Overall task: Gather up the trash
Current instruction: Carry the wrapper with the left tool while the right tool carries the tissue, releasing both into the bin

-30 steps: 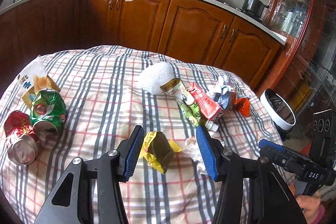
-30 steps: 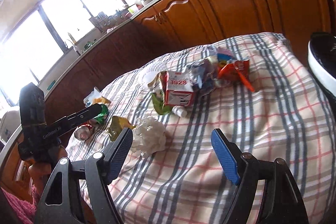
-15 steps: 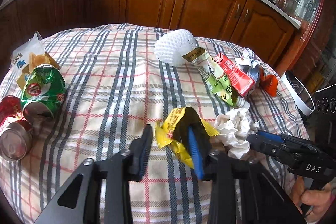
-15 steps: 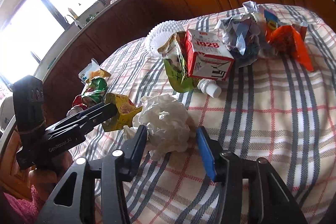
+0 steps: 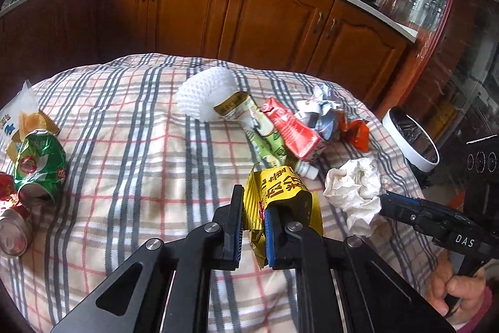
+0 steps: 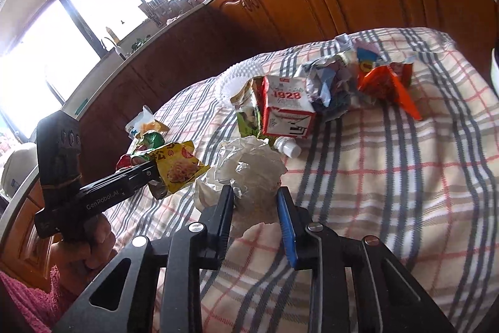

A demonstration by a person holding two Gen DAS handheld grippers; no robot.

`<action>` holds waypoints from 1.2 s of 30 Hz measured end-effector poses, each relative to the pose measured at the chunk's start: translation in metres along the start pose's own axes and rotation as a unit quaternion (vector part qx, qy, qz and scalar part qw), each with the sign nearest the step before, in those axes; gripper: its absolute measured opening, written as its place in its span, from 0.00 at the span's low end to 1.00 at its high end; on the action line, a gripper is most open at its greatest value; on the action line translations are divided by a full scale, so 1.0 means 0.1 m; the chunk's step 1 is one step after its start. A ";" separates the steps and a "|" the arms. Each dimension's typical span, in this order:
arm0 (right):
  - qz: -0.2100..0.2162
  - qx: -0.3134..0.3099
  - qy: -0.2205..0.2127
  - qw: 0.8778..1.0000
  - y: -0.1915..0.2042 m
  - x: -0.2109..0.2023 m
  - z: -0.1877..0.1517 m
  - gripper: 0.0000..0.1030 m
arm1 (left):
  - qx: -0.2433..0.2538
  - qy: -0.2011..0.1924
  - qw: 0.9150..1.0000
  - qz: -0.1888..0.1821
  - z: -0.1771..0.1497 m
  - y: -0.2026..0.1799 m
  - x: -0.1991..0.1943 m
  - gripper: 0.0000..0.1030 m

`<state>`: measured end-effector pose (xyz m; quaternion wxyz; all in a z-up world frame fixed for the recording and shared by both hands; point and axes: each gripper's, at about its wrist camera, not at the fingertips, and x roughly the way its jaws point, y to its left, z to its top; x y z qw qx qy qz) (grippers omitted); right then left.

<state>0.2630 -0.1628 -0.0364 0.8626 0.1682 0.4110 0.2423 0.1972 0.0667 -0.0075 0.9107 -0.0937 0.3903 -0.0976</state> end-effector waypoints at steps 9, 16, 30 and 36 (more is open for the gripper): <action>-0.045 0.031 -0.052 0.997 -0.40 -0.59 0.00 0.28 | 0.047 0.006 0.998 -0.048 0.08 -0.56 0.21 0.10; -0.077 0.049 -0.082 0.992 -0.69 -0.94 -0.03 0.28 | 0.075 0.008 0.994 -0.074 0.21 -0.96 0.39 0.10; -0.139 0.090 -0.140 0.976 -1.34 -1.58 0.08 0.28 | 0.142 0.015 0.984 -0.108 0.52 -1.77 0.82 0.10; -0.156 0.106 -0.149 0.971 -1.56 -1.71 0.13 0.28 | 0.162 0.022 0.980 -0.117 0.67 -2.03 1.08 0.10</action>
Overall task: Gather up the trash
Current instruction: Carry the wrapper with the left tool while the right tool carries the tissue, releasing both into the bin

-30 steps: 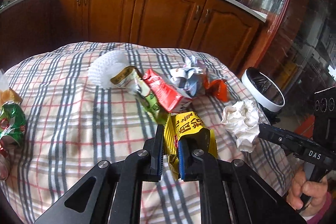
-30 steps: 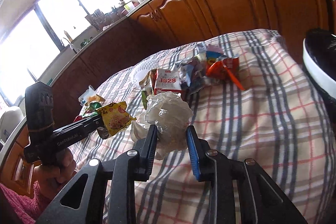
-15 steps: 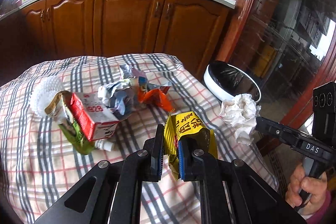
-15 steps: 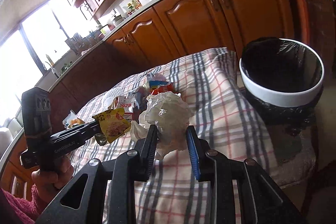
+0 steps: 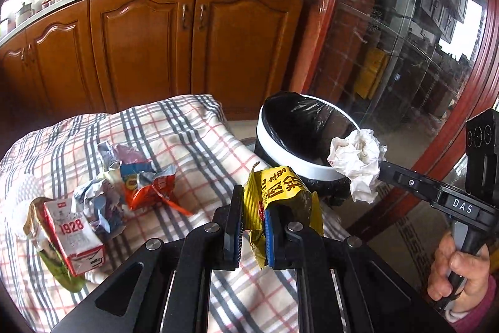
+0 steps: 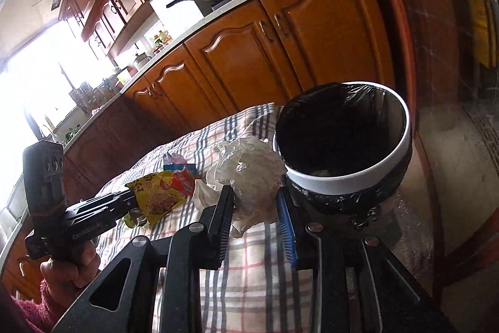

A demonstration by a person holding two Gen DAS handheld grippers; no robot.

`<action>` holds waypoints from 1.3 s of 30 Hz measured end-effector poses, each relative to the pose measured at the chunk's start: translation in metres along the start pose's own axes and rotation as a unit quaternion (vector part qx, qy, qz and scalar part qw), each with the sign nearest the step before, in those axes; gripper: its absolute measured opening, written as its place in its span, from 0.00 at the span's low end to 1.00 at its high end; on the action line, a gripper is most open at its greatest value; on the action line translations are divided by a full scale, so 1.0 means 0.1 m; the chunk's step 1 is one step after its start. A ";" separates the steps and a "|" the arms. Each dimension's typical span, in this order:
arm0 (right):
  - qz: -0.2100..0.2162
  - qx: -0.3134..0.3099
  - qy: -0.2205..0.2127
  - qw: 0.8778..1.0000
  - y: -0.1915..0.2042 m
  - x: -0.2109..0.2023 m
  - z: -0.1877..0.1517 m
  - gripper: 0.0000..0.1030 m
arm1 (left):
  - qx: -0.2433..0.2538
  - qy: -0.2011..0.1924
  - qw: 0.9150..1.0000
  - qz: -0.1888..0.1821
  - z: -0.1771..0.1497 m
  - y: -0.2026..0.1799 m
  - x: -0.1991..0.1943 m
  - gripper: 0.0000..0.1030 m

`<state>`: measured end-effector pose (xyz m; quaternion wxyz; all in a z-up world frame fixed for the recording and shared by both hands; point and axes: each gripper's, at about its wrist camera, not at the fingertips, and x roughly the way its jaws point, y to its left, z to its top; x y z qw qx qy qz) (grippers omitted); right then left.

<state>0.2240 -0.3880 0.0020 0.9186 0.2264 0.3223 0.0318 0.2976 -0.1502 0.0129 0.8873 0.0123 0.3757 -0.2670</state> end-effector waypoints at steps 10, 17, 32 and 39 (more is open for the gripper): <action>-0.031 0.013 -0.010 0.999 -0.33 0.01 0.27 0.28 | 0.028 0.006 1.000 -0.012 0.52 -0.19 0.46 0.10; -0.051 0.018 -0.003 0.999 -0.54 0.11 0.47 0.28 | 0.041 0.021 0.999 -0.008 0.82 -0.33 0.89 0.10; -0.085 0.015 0.033 0.996 -0.76 0.39 0.69 0.28 | 0.058 0.077 0.995 -0.005 1.08 -0.52 1.66 0.11; -0.091 0.017 0.046 0.995 -0.85 0.48 0.73 0.29 | 0.063 0.090 0.994 0.002 1.13 -0.57 1.82 0.16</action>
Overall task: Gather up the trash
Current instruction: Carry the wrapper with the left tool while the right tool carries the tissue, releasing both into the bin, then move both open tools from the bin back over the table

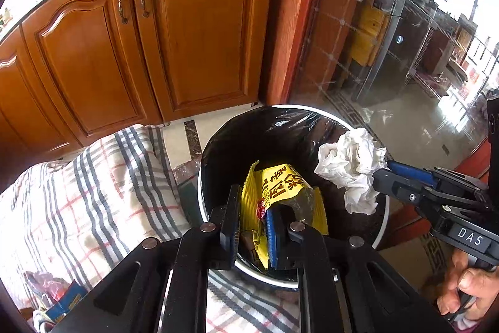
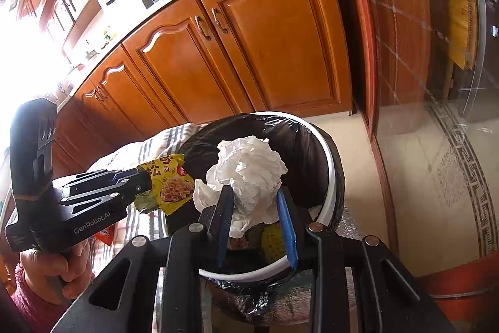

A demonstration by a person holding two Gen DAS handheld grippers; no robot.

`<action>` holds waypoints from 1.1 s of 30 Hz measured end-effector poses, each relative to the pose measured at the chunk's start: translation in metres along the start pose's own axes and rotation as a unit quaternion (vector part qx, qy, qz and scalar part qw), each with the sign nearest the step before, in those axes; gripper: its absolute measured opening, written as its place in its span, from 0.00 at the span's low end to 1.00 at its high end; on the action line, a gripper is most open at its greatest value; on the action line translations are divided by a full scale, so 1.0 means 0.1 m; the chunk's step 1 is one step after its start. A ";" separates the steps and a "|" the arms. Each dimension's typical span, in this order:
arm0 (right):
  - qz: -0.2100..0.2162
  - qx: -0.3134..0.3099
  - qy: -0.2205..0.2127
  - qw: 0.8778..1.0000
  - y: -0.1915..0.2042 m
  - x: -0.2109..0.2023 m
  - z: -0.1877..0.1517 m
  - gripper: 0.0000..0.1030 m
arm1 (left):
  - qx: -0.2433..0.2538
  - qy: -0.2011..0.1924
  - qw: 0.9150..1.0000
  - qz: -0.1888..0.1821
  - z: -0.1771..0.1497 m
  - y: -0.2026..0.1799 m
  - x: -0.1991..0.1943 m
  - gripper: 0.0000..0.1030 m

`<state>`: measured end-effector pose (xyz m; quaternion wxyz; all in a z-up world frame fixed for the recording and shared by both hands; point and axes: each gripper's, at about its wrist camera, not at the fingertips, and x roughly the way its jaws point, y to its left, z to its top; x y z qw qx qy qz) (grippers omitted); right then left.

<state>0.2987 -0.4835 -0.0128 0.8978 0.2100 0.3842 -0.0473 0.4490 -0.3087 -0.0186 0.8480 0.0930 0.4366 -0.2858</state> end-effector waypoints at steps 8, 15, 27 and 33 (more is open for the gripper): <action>0.006 0.017 -0.001 1.000 -0.07 0.02 0.04 0.38 | 0.006 -0.002 1.000 0.008 -0.01 -0.02 -0.02 0.42; 0.008 0.020 -0.002 1.000 -0.07 0.00 0.04 0.41 | -0.018 -0.011 1.000 0.003 -0.17 0.12 -0.20 0.43; 0.026 0.027 -0.024 0.999 0.14 -0.18 -0.10 0.50 | -0.086 -0.090 0.992 -0.002 -0.84 0.49 -1.07 0.45; 0.068 0.038 -0.038 0.996 0.42 -0.24 -0.41 0.65 | -0.130 -0.119 0.984 0.018 -1.40 0.73 -1.52 0.46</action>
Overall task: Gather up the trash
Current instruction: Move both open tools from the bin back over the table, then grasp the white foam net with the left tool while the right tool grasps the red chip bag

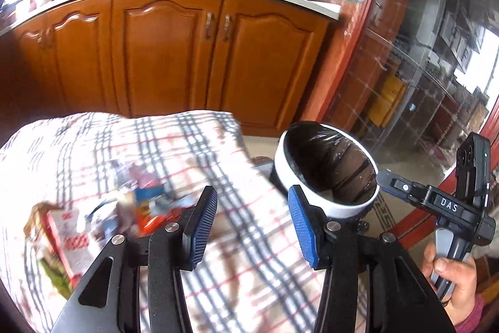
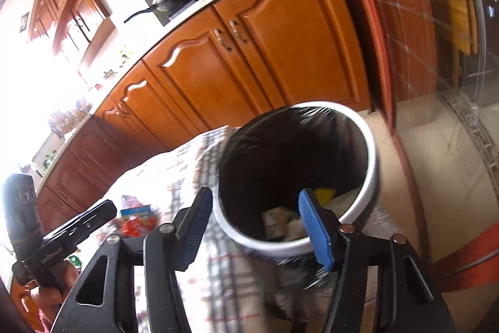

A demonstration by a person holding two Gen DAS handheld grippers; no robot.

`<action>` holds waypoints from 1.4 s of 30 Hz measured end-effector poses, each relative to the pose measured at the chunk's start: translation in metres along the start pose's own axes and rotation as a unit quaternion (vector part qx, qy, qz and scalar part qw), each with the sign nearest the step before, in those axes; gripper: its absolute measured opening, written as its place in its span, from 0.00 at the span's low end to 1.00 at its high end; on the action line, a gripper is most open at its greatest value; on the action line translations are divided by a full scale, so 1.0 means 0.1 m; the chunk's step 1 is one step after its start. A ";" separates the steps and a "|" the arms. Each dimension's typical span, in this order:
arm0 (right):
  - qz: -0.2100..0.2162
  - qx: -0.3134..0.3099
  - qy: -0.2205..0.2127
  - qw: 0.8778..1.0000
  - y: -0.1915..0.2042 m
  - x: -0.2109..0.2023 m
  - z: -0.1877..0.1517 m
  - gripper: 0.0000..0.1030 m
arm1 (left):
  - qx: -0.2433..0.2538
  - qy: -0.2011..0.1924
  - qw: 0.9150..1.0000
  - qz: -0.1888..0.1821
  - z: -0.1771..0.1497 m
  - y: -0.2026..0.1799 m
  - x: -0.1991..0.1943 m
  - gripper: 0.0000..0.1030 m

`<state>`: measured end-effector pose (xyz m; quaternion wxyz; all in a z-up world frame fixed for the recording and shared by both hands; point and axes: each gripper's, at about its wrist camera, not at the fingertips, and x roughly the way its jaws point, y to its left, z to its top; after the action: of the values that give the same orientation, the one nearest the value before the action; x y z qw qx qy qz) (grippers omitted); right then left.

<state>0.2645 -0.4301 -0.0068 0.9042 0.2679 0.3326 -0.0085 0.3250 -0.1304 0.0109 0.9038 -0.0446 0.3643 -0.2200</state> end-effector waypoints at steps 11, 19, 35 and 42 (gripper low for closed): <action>0.057 -0.023 0.022 0.998 0.63 0.14 -0.52 0.78 | -0.074 -0.020 0.996 0.047 -0.60 0.62 -0.80 0.46; 0.080 -0.059 0.052 0.994 1.03 0.31 -0.75 0.78 | -0.108 -0.026 0.991 0.073 -0.81 0.90 -1.14 0.46; 0.095 -0.091 0.078 0.988 1.45 0.66 -0.75 0.78 | -0.151 -0.016 0.984 0.097 -0.75 1.50 -1.23 0.47; 0.098 -0.097 0.091 0.986 1.51 0.88 -0.66 0.78 | -0.131 -0.023 0.983 0.123 -0.50 1.69 -1.14 0.50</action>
<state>0.3228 -0.2541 -0.0290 0.8884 0.2098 0.3844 0.1373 0.2802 0.0745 0.0061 0.9183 -0.1227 0.3722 -0.0562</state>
